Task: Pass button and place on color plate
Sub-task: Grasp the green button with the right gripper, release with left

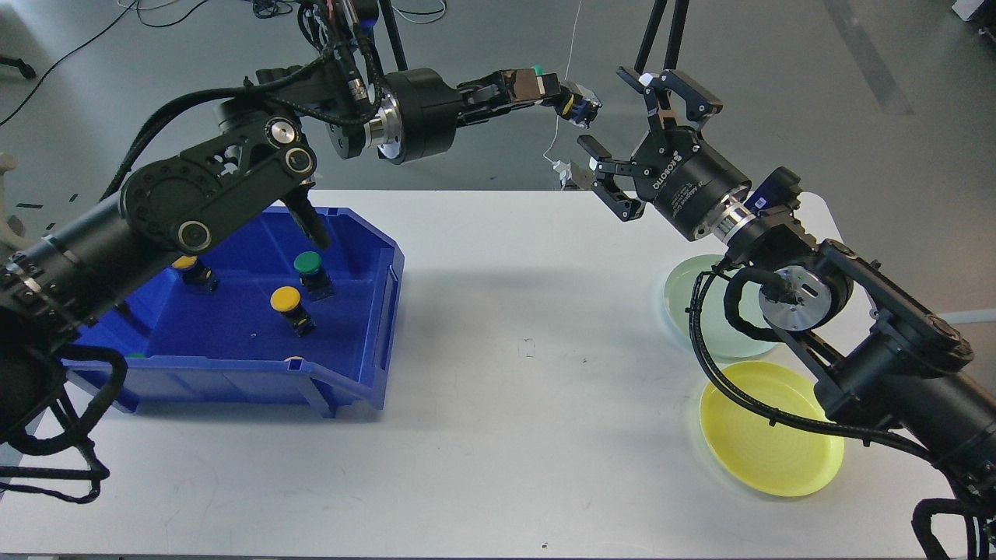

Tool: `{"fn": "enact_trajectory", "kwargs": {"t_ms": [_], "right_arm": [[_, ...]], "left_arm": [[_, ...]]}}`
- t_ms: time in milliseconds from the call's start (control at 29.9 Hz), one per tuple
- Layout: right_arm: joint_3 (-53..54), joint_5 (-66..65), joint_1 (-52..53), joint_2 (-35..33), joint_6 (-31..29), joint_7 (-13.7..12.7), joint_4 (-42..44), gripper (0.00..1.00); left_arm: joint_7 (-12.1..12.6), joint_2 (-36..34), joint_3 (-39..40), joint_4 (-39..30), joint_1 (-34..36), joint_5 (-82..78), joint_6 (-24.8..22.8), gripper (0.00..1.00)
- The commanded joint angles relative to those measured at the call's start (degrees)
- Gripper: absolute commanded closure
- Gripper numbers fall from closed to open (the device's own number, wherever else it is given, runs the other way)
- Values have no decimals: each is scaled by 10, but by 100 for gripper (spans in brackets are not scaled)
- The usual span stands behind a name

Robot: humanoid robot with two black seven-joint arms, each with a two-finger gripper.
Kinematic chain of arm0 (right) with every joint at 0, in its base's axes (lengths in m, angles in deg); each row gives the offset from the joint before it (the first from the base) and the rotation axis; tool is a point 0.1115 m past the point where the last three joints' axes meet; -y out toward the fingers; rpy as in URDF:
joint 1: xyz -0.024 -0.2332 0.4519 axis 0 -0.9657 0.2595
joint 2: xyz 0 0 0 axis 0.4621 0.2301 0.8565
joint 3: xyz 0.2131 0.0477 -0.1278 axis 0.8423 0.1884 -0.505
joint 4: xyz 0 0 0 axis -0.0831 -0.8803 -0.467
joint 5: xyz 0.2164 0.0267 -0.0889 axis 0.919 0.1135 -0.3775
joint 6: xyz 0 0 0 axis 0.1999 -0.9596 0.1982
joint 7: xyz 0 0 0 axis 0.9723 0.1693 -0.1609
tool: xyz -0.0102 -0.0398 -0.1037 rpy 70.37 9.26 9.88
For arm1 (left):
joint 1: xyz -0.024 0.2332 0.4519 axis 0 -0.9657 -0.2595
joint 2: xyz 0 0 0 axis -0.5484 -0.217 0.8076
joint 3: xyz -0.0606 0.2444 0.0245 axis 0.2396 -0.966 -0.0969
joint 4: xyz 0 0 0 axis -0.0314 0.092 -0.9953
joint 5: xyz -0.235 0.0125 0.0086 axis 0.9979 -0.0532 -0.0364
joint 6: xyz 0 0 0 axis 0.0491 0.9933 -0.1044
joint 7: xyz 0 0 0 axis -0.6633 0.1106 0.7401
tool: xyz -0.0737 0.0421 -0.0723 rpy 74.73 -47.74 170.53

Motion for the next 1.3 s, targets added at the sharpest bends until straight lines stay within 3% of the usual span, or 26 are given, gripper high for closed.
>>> {"fn": "enact_trajectory", "kwargs": {"t_ms": [0,301,434,568,634,868,1002,1135,1269], "right_arm": [[-3,0,2,14,-1,-1,8,31],[-2,-2,5,27,-4,-1,15,36],[-4,-2,9,28,-7,-1,15,45],[-5,-3,9,35,-8,-3,15,73],[-6,-3,9,35,-8,-3,15,79],[-6,-3,8,35,-9,-3,15,82],[-6,-3,8,35,-9,-3,14,82],[-5,-3,8,35,-9,-3,14,81],[-5,-3,6,29,-9,-3,14,81]], "left_arm": [[0,1,1,0,0,0,0,72],[1,1,1,0,1,0,-2,73],[2,1,1,0,1,0,-2,73],[2,1,1,0,1,0,-3,73],[2,1,0,0,1,0,-3,73],[3,2,1,0,1,1,-6,68],[4,6,2,-1,0,1,-6,54],[1,7,10,-1,0,6,0,19],[-5,8,17,-1,0,7,0,13]]}}
